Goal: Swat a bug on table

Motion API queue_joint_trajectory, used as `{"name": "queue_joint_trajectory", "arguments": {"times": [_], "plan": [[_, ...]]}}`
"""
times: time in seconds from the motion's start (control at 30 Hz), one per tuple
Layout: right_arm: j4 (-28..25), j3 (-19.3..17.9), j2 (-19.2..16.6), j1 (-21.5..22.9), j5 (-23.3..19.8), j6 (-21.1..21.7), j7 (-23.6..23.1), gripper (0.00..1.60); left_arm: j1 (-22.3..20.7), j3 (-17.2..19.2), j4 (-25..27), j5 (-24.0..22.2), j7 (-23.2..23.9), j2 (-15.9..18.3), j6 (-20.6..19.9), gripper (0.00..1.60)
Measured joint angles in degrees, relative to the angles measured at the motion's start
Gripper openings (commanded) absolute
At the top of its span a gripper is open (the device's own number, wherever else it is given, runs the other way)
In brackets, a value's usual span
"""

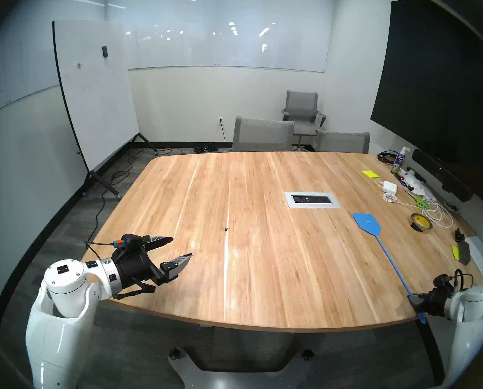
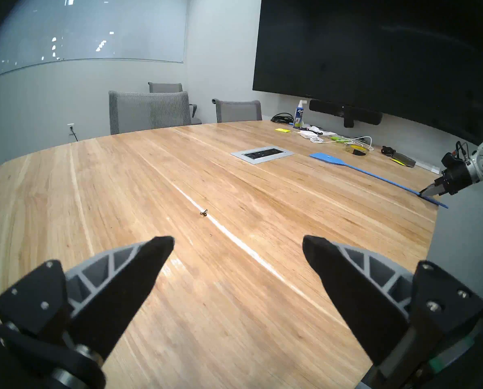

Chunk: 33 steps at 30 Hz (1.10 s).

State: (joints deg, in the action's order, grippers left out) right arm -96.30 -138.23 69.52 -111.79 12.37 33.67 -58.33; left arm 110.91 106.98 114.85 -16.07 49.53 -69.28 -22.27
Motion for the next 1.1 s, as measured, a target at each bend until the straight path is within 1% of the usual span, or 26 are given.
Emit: {"name": "queue_joint_trajectory", "arguments": {"times": [0.3,0.63,0.67,0.9,1.1], "plan": [[-2.14,-1.97,1.29,-2.85,-0.01,-0.4,-2.1,0.0,-0.01,0.02,0.0,0.02,0.03,-0.04,-0.01,1.6],[-3.05,-3.6,2.18,-4.61,-0.14,-0.93,-3.65,0.0,-0.02,0.03,0.0,0.05,0.05,-0.07,-0.02,1.6],[-3.07,-3.71,2.25,-4.7,-0.16,-1.08,-3.75,1.6,-0.02,0.03,0.0,0.05,0.06,-0.07,-0.02,1.6],[-3.1,-3.92,3.05,-4.93,-0.17,-2.17,-3.85,1.6,-0.02,0.05,0.0,0.08,0.08,-0.09,-0.02,1.6],[-3.22,-4.01,3.4,-4.45,-0.15,-2.24,-3.26,1.6,-0.03,0.05,0.0,0.1,0.11,-0.12,-0.03,1.6]]}}
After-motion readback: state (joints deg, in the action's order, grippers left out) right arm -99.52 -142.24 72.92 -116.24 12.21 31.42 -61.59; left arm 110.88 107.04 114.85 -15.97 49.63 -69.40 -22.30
